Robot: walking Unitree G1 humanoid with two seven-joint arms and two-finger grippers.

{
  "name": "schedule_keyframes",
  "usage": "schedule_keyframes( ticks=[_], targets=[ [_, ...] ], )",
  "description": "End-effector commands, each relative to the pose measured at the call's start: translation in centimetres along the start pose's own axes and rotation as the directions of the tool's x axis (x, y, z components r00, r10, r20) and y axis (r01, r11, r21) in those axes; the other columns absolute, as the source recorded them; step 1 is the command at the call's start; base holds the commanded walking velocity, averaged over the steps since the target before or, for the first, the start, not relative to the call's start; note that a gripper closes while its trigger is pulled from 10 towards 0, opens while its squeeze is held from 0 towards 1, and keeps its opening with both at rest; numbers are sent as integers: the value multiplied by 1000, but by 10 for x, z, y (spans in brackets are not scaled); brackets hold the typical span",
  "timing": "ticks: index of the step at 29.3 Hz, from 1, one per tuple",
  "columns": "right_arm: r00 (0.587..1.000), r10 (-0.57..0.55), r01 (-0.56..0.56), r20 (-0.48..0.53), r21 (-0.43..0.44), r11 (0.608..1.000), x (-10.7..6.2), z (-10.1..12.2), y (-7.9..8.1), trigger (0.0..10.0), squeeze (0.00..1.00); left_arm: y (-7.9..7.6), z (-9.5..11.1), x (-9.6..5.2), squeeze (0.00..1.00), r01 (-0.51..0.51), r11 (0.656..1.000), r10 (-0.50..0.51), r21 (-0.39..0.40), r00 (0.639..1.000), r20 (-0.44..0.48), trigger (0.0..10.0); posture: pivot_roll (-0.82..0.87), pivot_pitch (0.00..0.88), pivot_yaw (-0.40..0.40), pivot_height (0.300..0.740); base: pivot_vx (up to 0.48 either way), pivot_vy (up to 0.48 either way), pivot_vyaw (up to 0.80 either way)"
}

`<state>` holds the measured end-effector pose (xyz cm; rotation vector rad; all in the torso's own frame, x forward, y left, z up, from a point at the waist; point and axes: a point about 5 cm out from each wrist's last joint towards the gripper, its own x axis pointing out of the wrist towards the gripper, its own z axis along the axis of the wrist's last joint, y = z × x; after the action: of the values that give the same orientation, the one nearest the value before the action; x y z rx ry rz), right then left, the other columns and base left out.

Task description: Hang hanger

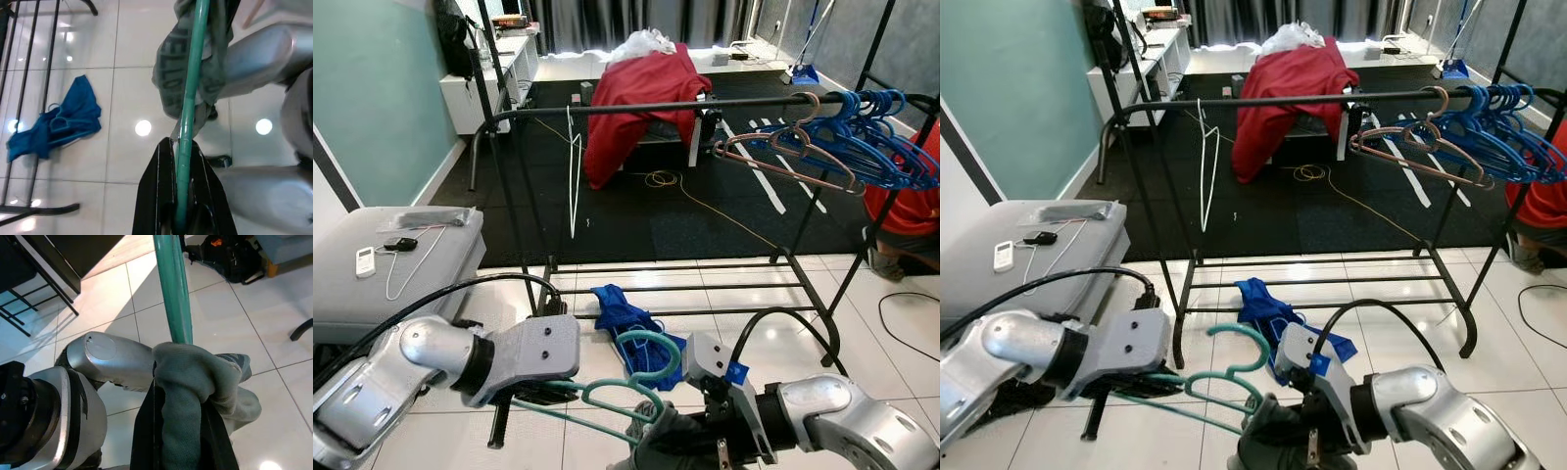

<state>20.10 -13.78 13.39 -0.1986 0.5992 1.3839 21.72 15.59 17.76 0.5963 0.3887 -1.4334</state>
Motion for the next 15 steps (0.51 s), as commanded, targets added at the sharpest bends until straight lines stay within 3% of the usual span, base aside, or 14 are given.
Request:
schedule_keyframes(
  ticks=[1, 3, 5, 6, 7, 8, 11, 12, 13, 15],
  targets=[
    [999, -38, 38, 1, -4, 999, -2, -1, -4, 0, 0, -4, 5, -8, 0, 49, 999, -49, -17, 998, 37, 0, -99, 0, 30, 740, 0, 0, 0],
    [999, -53, 53, 1, -15, 998, -1, -1, -6, 0, 0, -13, 3, -11, 0, 127, 991, -124, -49, 991, 51, 0, -97, 0, 30, 740, 0, 0, 0],
    [998, -59, 59, 7, -19, 998, -1, -1, -7, 0, 0, -14, 2, -11, 0, 139, 989, -137, -52, 989, 55, 0, -96, 0, 31, 740, 0, 0, 0],
    [998, -69, 69, 14, -21, 997, 0, 0, -8, 2863, 0, -15, 3, -9, 0, 141, 989, -137, -51, 988, 66, 0, -98, 0, 30, 740, 0, 0, 0],
    [998, -69, 69, 14, -21, 997, 0, 0, -8, 2863, 0, -15, 3, -9, 0, 141, 989, -137, -51, 988, 66, 0, -98, 0, 30, 740, 0, 0, 0],
    [997, -77, 78, 22, -17, 997, 0, 1, -9, 10000, 0, -15, 3, -8, 0, 139, 989, -136, -50, 988, 72, 0, -99, 0, 29, 740, 0, 0, 0],
    [995, -97, 97, 39, -12, 995, 0, 2, -12, 10000, 0, -14, 3, -6, 0, 131, 990, -127, -49, 989, 81, 0, -101, 0, 29, 740, 0, 0, 0],
    [994, -103, 103, 47, -8, 995, -1, 3, -13, 10000, 75, -14, 3, -6, 0, 130, 990, -125, -52, 989, 83, 0, -102, 0, 28, 740, 0, 0, 0],
    [992, -106, 107, 61, -10, 994, -2, 5, -14, 10000, 1000, -13, 3, -6, 0, 127, 990, -122, -54, 989, 87, 0, -103, 0, 28, 740, 0, 0, 0],
    [990, -118, 119, 79, -9, 993, -3, 7, -16, 10000, 1000, -13, 2, -6, 0, 125, 991, -119, -56, 989, 88, 0, -103, 0, 28, 740, 0, 0, 0]
  ],
)
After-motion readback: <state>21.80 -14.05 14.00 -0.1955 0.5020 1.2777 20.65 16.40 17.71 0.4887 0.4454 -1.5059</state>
